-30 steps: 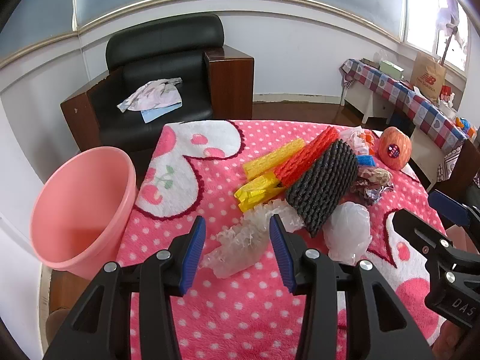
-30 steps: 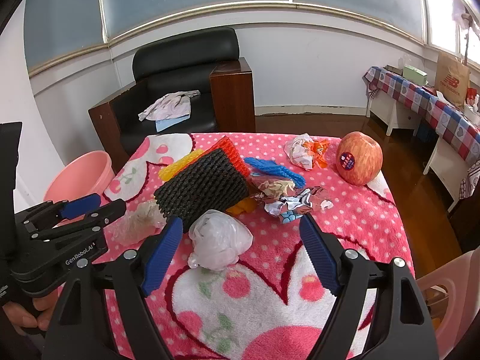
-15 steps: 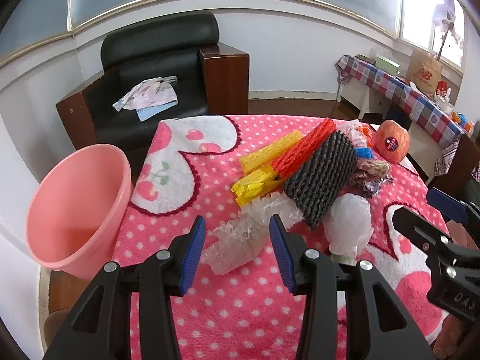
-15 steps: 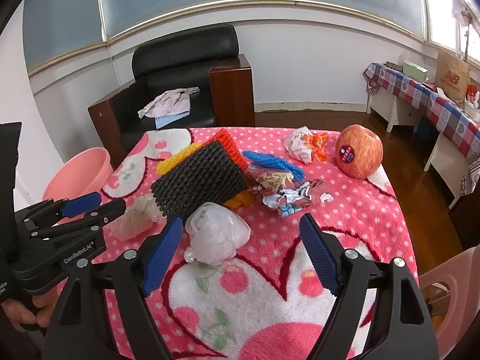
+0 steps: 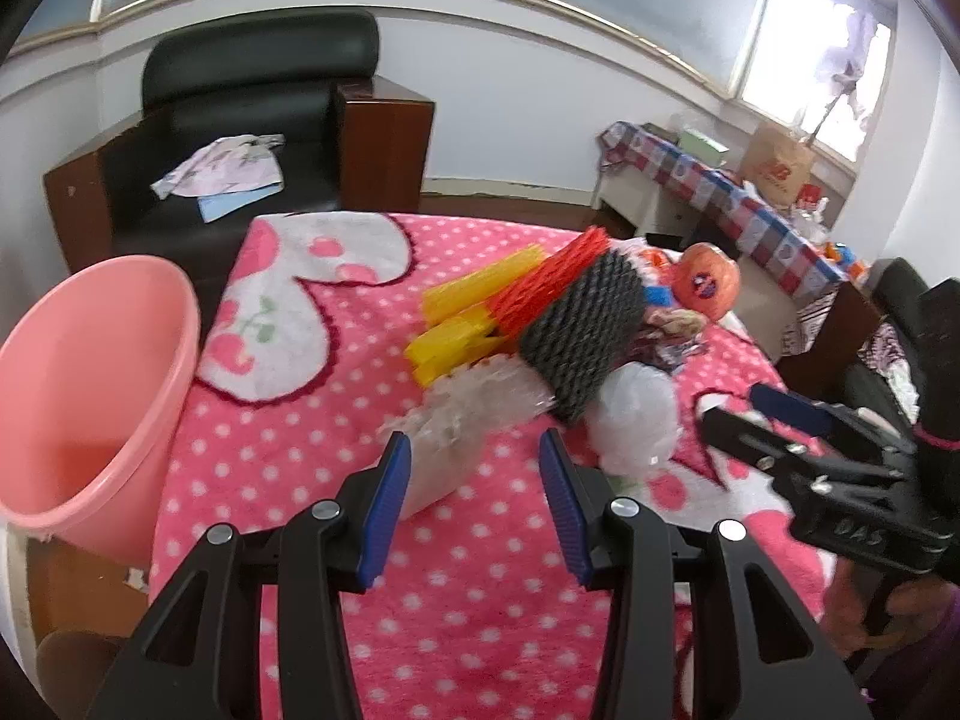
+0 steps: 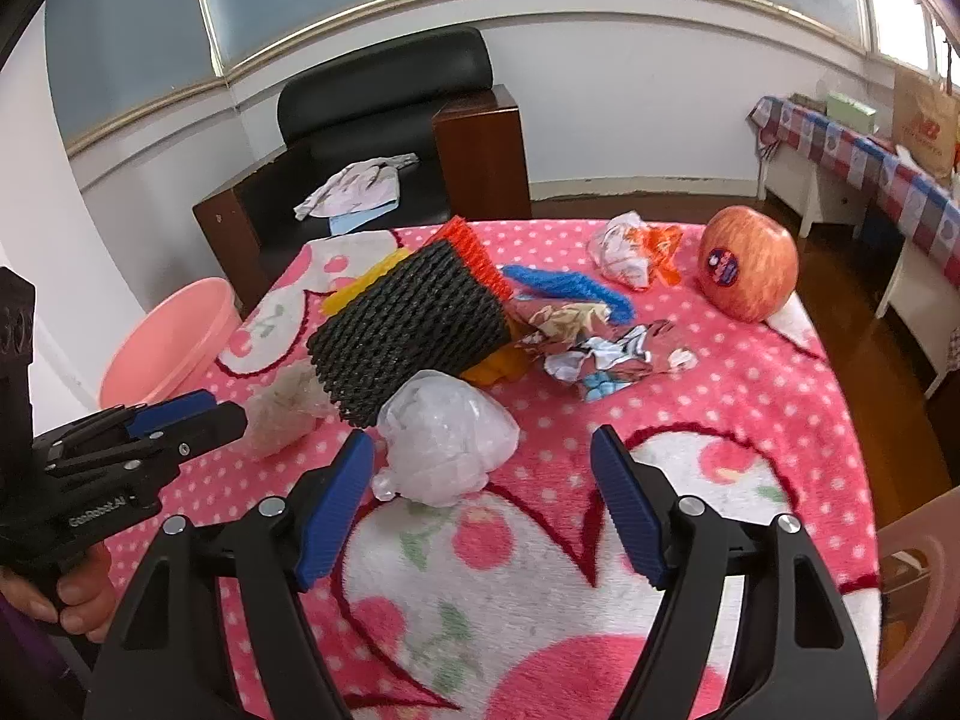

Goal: Collect trash
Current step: 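Grasp the clear bubble wrap with the left tool while the right tool grasps the white plastic bag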

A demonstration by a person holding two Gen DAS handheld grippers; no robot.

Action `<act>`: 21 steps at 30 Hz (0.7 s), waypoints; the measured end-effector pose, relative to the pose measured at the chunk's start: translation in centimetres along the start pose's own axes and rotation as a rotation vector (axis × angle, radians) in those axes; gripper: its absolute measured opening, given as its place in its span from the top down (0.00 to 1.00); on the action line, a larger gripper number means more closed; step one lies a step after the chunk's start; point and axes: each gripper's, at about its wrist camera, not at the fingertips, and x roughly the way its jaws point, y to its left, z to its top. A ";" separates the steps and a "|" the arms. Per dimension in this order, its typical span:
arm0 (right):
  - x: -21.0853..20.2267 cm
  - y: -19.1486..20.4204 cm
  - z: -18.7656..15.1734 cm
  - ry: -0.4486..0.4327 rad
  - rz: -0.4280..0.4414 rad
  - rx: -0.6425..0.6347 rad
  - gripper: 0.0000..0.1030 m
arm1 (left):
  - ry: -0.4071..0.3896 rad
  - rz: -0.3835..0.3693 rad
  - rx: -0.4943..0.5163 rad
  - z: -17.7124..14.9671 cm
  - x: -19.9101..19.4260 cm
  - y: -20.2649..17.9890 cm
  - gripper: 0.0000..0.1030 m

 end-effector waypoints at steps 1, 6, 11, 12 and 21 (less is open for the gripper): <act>0.2 0.0 0.0 0.004 0.007 0.004 0.27 | -0.001 0.005 0.004 0.1 0.0 -0.1 0.57; 1.0 0.5 0.4 0.020 0.037 0.003 0.27 | 0.039 0.080 0.016 0.2 1.4 0.8 0.57; 2.6 1.0 0.5 0.051 0.031 -0.011 0.27 | 0.093 0.109 0.021 -0.2 3.4 1.4 0.56; 3.0 1.0 0.5 0.060 0.030 -0.010 0.27 | 0.100 0.103 0.019 -0.4 3.6 1.6 0.60; 4.5 0.4 -0.5 0.138 0.053 0.026 0.68 | 0.070 0.035 0.034 -1.2 1.7 1.0 0.91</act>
